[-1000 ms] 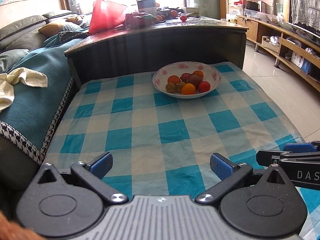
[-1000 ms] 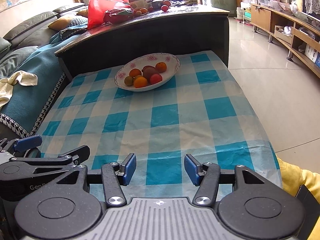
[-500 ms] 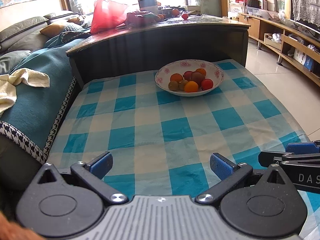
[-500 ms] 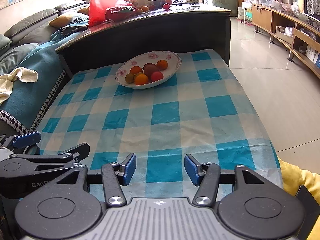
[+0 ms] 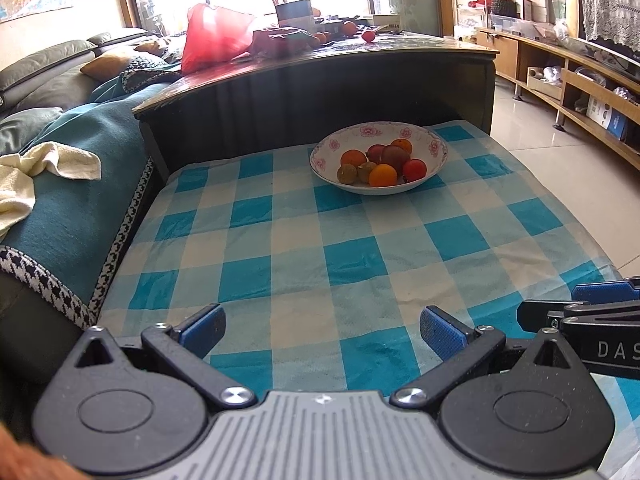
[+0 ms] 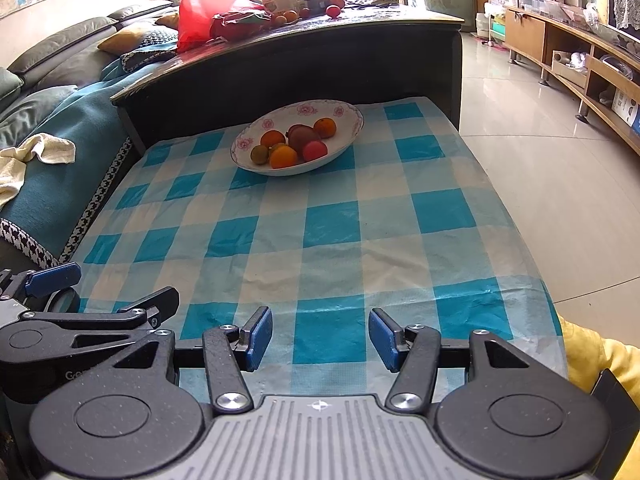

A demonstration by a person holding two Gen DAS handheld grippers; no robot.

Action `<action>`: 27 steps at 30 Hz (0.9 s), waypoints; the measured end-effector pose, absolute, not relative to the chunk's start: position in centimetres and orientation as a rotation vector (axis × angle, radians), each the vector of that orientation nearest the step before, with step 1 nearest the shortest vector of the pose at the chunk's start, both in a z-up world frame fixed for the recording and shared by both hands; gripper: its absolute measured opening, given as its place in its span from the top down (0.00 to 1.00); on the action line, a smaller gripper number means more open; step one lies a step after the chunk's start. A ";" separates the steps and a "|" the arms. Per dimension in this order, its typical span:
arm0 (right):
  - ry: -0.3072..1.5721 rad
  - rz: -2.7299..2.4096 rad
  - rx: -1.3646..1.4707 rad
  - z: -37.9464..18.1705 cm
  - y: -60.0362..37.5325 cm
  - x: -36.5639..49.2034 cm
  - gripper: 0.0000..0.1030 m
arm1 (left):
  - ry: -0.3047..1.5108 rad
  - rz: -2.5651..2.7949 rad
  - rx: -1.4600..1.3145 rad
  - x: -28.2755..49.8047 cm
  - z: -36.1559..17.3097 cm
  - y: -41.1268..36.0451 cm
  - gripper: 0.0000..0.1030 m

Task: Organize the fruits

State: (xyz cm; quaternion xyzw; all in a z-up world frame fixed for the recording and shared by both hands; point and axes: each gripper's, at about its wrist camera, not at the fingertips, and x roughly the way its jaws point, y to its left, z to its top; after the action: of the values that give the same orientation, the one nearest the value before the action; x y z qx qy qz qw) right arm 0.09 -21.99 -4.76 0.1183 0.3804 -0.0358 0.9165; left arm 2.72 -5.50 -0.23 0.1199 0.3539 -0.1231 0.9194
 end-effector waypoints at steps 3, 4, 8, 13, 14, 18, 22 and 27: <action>0.783 -0.075 0.243 -4.8 -22.0 0.1 0.52 | 0.736 -0.257 0.237 2.8 -0.2 -5.4 0.00; 0.784 -0.076 0.244 -4.8 -22.0 0.1 0.52 | 0.735 -0.256 0.238 2.7 -0.2 -5.4 0.00; 0.787 -0.077 0.241 -4.8 -22.0 0.2 0.52 | 0.748 -0.258 0.231 2.9 -0.3 -5.4 0.00; 0.794 -0.078 0.237 -5.0 -21.9 0.3 0.52 | 0.756 -0.258 0.235 3.0 -0.5 -5.4 0.00; 0.794 -0.077 0.237 -5.0 -22.0 0.3 0.52 | 0.758 -0.261 0.235 3.0 -0.5 -5.4 0.00; 0.799 -0.081 0.235 -5.1 -21.9 0.3 0.52 | 0.770 -0.271 0.225 3.0 -0.5 -5.3 0.00; 0.803 -0.087 0.234 -5.2 -22.0 0.3 0.52 | 0.777 -0.281 0.226 3.0 -0.5 -5.3 0.00; 0.808 -0.091 0.233 -5.4 -22.0 0.4 0.52 | 0.792 -0.287 0.228 3.0 -0.7 -5.4 0.00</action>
State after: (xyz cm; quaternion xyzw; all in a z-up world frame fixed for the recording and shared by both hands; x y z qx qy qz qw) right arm 0.39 -22.00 -5.36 0.1128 0.3919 -0.0444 0.9120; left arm 3.01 -5.37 -0.68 0.1107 0.3834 -0.1389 0.9064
